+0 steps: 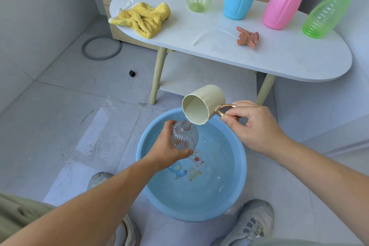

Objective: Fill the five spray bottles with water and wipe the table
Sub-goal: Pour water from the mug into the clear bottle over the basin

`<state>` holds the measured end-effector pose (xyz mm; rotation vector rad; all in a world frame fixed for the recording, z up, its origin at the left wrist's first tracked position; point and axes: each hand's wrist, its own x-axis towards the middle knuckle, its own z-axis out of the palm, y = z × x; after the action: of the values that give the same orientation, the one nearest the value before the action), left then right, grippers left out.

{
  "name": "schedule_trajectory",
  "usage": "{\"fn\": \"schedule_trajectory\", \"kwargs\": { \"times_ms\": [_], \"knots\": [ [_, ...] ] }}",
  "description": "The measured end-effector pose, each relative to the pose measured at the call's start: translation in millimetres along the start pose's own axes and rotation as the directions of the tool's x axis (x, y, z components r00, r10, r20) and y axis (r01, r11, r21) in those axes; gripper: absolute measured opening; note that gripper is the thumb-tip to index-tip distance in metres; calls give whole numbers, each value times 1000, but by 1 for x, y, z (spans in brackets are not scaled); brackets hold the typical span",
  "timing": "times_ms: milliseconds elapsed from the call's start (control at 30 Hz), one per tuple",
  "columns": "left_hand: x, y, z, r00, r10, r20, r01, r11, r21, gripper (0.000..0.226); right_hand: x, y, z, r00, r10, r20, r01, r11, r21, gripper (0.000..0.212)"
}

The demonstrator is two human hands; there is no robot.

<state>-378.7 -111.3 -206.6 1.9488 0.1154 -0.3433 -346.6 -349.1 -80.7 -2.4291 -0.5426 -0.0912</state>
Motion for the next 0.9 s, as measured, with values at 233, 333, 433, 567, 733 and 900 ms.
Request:
{"fn": "schedule_trajectory", "kwargs": {
  "times_ms": [233, 333, 433, 567, 733, 900],
  "knots": [
    [-1, 1, -1, 1000, -5, 2, 5, 1000, 10, 88, 1, 1, 0, 1000, -8, -1, 8, 1000, -14, 25],
    [0, 0, 0, 1000, -2, -2, 2, 1000, 14, 87, 1, 1, 0, 1000, -11, 6, 11, 999, -36, 26],
    [0, -1, 0, 1000, -2, -3, 2, 1000, 11, 88, 1, 2, 0, 1000, -18, 4, 18, 999, -47, 25],
    [1, -1, 1, 1000, -1, -1, 1, 1000, 12, 89, 1, 2, 0, 1000, -20, 3, 21, 998, -56, 27],
    [1, -2, 0, 1000, -4, 1, 4, 1000, -8, 91, 1, 2, 0, 999, -34, 0, 34, 998, -54, 27],
    [3, -3, 1, 1000, -2, -3, 2, 1000, 3, 92, 1, 2, 1, 998, -63, -12, 62, 996, -59, 28]
  ]
}}
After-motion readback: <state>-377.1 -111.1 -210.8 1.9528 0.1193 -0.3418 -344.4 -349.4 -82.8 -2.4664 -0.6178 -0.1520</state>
